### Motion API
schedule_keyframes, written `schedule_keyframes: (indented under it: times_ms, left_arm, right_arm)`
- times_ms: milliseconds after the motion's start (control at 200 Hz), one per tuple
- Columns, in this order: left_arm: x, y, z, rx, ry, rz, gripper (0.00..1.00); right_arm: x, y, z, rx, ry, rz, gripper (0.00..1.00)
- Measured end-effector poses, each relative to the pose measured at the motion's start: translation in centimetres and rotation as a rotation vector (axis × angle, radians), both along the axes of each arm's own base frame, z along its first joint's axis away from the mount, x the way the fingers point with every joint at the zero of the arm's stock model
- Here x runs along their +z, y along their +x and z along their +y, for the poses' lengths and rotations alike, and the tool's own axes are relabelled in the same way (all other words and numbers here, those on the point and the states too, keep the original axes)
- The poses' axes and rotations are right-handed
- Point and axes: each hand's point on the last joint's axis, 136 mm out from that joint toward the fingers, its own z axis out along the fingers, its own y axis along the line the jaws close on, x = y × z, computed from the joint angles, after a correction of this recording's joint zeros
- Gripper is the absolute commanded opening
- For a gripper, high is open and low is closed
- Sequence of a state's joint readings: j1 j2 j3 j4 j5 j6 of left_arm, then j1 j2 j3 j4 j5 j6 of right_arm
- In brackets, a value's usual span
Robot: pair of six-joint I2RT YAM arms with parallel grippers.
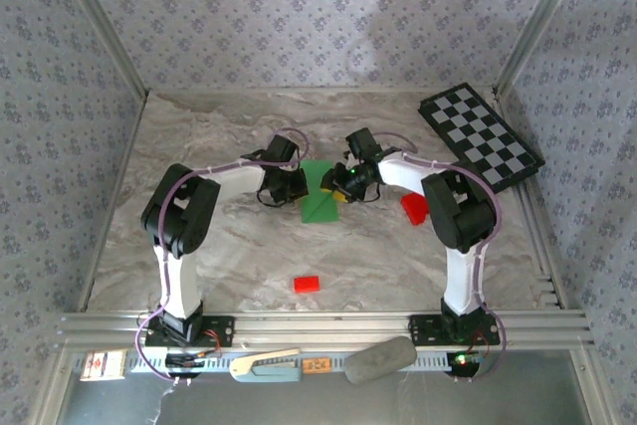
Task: Fold a paper plane with a square sheet of paper (pick it up from the middle)
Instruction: Pick up the paper from the center of the table.
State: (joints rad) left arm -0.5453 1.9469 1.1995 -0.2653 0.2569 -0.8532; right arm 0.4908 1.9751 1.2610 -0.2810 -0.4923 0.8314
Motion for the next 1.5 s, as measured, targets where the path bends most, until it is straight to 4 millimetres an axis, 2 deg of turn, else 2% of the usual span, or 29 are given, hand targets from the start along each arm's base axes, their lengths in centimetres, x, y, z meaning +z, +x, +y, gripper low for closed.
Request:
schedule_keyframes:
  times_ms: [435,770,945,1109,1349,1499]
  left_arm:
    - [-0.1,0.0,0.0,0.045,-0.014,0.021,0.04]
    - [-0.1,0.0,0.0,0.05,-0.019,0.02,0.04]
    - [-0.1,0.0,0.0,0.05,-0.019,0.019,0.04]
    - [0.0,0.0,0.0,0.05,-0.02,0.017,0.05]
    - [0.4,-0.3,0.6,0.06,-0.021,0.024,0.2]
    - [2.5,-0.5,2.5,0.089,-0.074,0.004,0.38]
  right_arm:
    - [-0.8,0.4,0.8,-0.001,-0.004,0.021,0.43]
    - [0.1,0.7,2.2,0.004,0.073,0.009,0.33]
    - [-0.2,0.4,2.4,-0.003,0.095,0.019,0.29]
    - [-0.4,0.4,2.4,-0.005,0.102,0.016,0.19]
    - [-0.6,0.4,2.4,-0.003,0.107,0.004,0.05]
    - [-0.2,0.7,2.2,0.001,0.12,-0.027,0.02]
